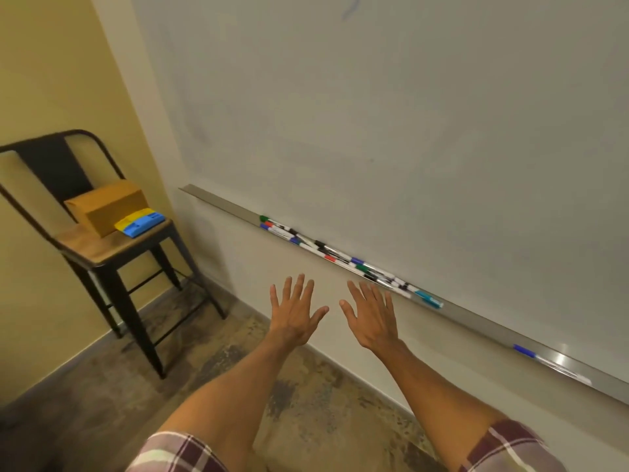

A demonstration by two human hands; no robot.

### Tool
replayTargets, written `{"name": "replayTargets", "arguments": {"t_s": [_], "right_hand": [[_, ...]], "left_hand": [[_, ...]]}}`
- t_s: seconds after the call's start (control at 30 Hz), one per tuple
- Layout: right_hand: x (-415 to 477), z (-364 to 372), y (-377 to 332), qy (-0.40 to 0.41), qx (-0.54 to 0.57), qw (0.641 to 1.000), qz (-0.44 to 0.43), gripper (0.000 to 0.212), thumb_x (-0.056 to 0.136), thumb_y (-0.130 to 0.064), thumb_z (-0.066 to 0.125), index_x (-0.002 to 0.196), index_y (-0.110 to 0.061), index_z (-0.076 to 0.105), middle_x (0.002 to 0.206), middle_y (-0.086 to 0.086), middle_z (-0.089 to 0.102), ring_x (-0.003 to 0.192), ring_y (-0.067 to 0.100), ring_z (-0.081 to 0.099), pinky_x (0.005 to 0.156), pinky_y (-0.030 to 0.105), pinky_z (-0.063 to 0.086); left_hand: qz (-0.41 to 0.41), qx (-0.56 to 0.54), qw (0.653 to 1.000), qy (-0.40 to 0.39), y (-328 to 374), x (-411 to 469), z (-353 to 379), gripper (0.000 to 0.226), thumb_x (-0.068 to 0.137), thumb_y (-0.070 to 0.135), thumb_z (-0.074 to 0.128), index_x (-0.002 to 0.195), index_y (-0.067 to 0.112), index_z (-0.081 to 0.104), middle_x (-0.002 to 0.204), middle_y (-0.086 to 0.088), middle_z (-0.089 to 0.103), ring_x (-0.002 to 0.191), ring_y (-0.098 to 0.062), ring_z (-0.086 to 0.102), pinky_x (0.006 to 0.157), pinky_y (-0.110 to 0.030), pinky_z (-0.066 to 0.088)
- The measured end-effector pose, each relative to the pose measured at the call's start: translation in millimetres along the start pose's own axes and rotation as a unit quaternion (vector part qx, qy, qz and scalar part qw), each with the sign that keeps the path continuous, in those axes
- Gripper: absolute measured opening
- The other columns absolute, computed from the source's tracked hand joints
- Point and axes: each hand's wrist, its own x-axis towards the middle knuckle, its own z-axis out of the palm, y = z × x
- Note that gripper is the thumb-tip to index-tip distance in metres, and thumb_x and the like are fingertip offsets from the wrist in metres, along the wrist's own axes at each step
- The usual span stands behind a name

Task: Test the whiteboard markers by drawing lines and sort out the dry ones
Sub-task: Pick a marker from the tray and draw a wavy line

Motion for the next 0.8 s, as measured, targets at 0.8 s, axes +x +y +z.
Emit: {"name": "replayTargets", "arguments": {"t_s": [0.8], "right_hand": [[218.5,60.4,-176.1,0.000,-0.011,0.992,-0.123,0.100,0.070,-0.072,-0.029,0.151,-0.030,0.013,0.158,0.001,0.015,0.146,0.022,0.007,0.117,0.046,0.001]], "left_hand": [[-0.090,-0.018,0.996,-0.020,-215.5,145.4,-12.7,0.078,0.091,0.071,0.007,0.156,0.029,-0.005,0.162,-0.001,-0.017,0.149,-0.029,-0.016,0.107,-0.055,-0.023]]}}
